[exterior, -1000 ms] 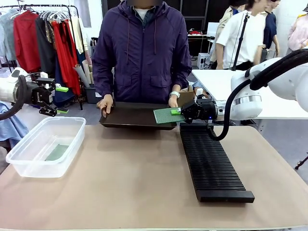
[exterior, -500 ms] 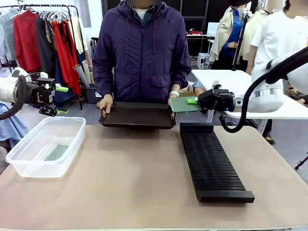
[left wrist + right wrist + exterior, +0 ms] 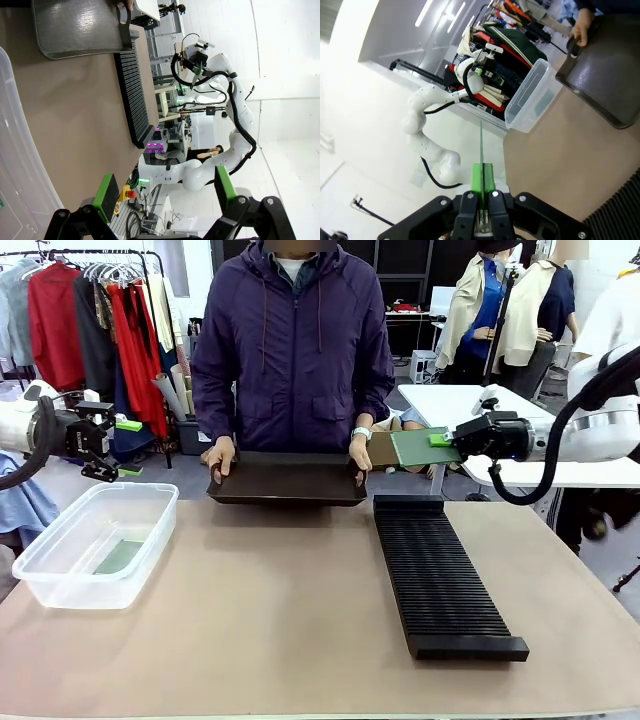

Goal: Sort PCBs into racks and boxes based on the side picked up.
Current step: If the short side of the Blank PCB is picked up, insert it into the PCB Rack ; if the long side is picked up, place it in the Organizing box.

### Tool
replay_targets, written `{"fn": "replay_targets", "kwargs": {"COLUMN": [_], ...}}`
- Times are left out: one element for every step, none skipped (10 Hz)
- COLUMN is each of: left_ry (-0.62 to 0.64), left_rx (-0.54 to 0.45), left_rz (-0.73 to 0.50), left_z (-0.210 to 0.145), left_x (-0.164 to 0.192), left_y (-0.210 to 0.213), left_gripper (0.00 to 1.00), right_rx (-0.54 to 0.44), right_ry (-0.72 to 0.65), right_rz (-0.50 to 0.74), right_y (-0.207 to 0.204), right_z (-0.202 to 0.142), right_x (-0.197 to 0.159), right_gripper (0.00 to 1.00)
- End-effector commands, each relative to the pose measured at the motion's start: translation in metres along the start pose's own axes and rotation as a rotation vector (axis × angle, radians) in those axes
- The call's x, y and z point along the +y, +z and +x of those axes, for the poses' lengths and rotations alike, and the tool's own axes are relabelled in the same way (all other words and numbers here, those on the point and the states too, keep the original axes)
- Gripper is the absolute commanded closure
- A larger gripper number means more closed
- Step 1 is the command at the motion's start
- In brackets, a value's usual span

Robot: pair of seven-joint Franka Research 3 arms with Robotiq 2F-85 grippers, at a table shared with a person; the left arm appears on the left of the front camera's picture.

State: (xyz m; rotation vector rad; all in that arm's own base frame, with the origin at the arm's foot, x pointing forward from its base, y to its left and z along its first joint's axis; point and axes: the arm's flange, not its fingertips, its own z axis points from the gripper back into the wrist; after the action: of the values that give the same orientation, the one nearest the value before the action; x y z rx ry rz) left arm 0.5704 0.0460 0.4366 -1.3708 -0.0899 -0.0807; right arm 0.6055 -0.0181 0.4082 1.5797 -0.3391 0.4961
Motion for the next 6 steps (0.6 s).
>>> {"fn": "replay_targets", "kwargs": {"left_ry": [0.0,0.0,0.0,0.0,0.0,0.0], "left_rx": [-0.004,-0.004,-0.004,-0.004,-0.004,-0.004], "left_rz": [0.001,0.001,0.001,0.001,0.001,0.001], "left_z": [0.0,0.0,0.0,0.0,0.0,0.0], "left_x": [0.0,0.0,0.0,0.0,0.0,0.0], "left_y": [0.001,0.001,0.001,0.001,0.001,0.001], "left_gripper": [0.0,0.0,0.0,0.0,0.0,0.0], "right_rx": [0.038,0.036,0.027,0.018,-0.005,0.003], "right_ry": [0.134,0.233,0.336,0.389,0.461,0.549], "right_rz": [0.035,0.036,0.034,0.026,0.038,0.007], "right_y": [0.013,0.017,0.019,0.02,0.021,0.023], "right_z": [-0.004,-0.01,-0.014,-0.019,-0.024,-0.03], "right_x": [-0.003,-0.006,-0.01,-0.013,-0.021,-0.031], "right_gripper": [1.0,1.0,1.0,1.0,1.0,1.0]}}
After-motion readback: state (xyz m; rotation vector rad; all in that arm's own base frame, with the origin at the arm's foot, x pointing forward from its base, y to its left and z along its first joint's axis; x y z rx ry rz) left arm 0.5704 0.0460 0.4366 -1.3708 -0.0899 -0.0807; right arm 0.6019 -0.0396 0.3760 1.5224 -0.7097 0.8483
